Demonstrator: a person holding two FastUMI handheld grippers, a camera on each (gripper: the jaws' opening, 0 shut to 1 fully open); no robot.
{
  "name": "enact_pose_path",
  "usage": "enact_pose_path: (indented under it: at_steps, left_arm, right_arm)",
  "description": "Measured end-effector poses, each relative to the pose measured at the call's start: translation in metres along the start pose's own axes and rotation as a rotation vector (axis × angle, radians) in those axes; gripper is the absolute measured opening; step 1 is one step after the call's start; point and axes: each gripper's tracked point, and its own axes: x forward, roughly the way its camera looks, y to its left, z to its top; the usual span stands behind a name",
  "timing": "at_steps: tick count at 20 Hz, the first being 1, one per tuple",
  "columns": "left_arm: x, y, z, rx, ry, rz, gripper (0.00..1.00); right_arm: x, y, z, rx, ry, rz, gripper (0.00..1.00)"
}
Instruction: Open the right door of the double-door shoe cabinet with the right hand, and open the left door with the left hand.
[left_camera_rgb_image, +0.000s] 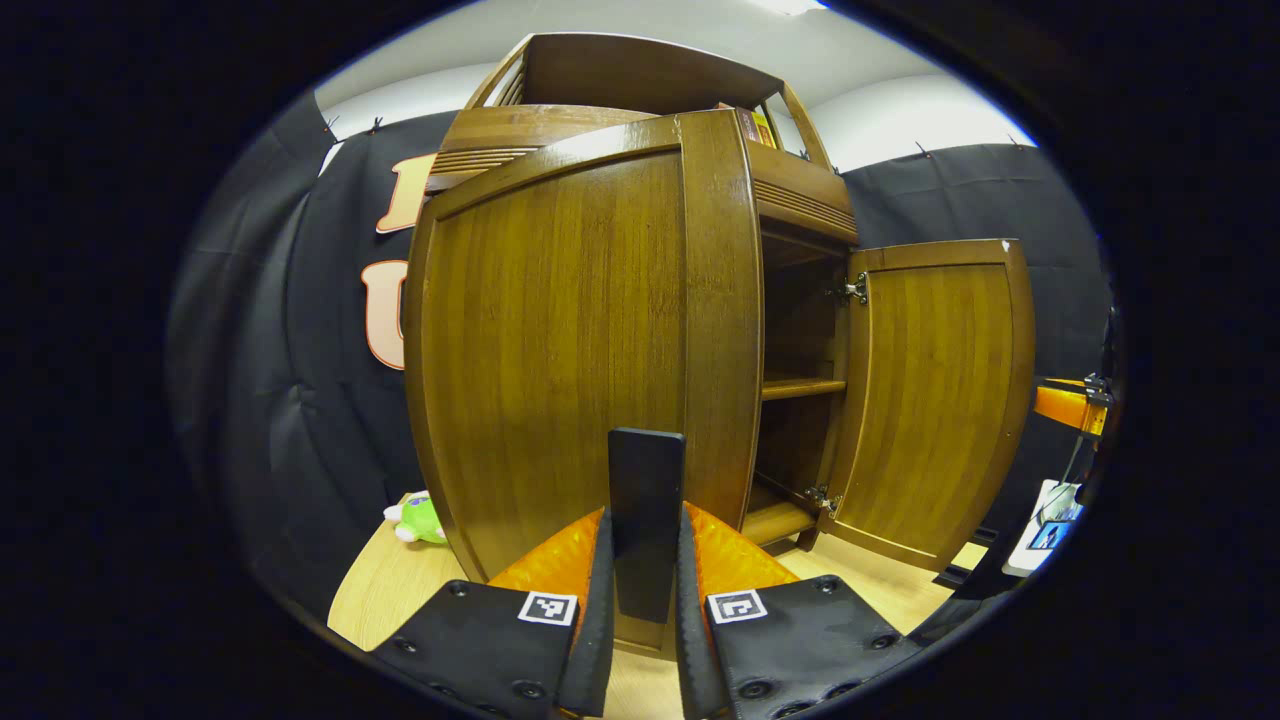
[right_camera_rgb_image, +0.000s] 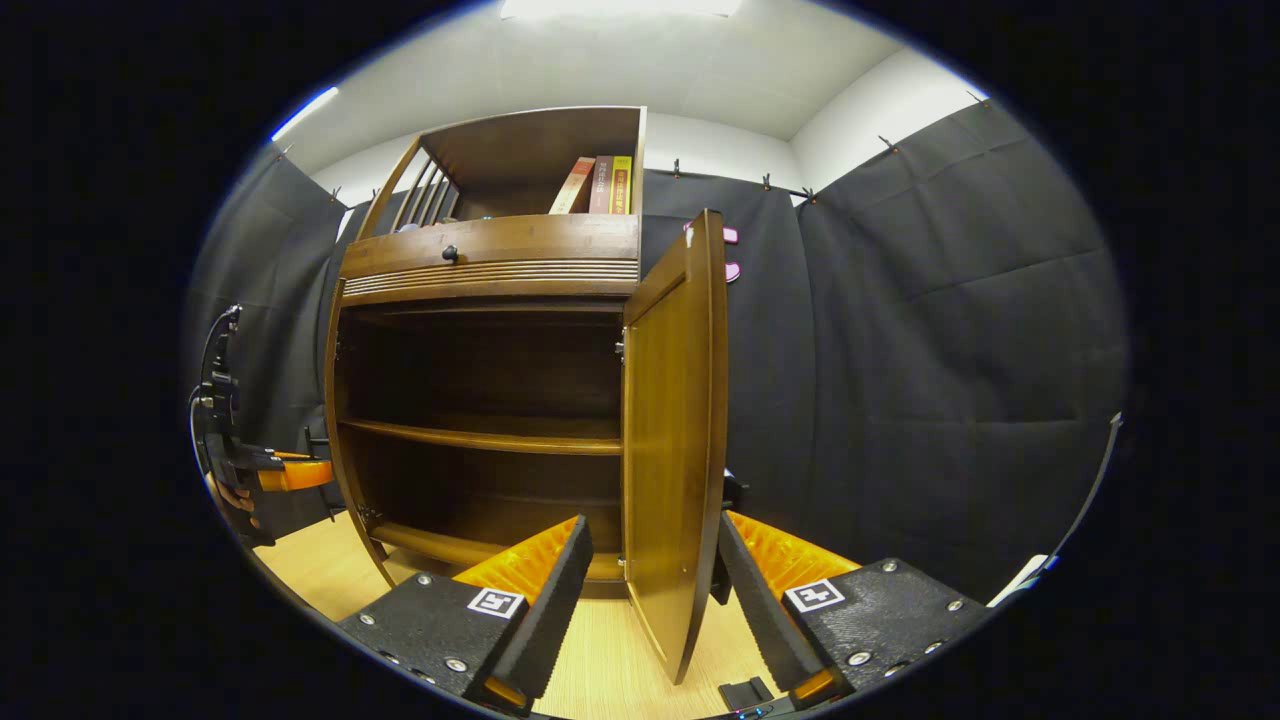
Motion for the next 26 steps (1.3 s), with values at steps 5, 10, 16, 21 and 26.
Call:
enact_pose_path:
  at_steps: [5,10,16,21,26]
  left_arm:
    - [-0.021,0.014,-0.002,0.016,-0.006,0.023,0.33]
    - [-0.041,0.03,-0.003,0.007,-0.013,0.044,0.29]
    - [-0.062,0.053,-0.003,0.01,-0.027,0.09,0.27]
    - [-0.08,0.078,-0.002,0.014,-0.032,0.146,0.23]
    - [-0.092,0.1,-0.005,0.016,-0.026,0.191,0.22]
  right_arm:
    - [0.003,0.013,0.004,0.0,-0.01,0.023,0.8]
    - [0.006,0.025,0.003,0.0,-0.01,0.046,0.8]
    - [0.002,0.035,0.004,-0.007,-0.011,0.072,0.8]
    - [0.003,0.034,0.007,0.009,-0.022,0.073,0.8]
    - [0.006,0.041,0.006,0.017,-0.028,0.089,0.8]
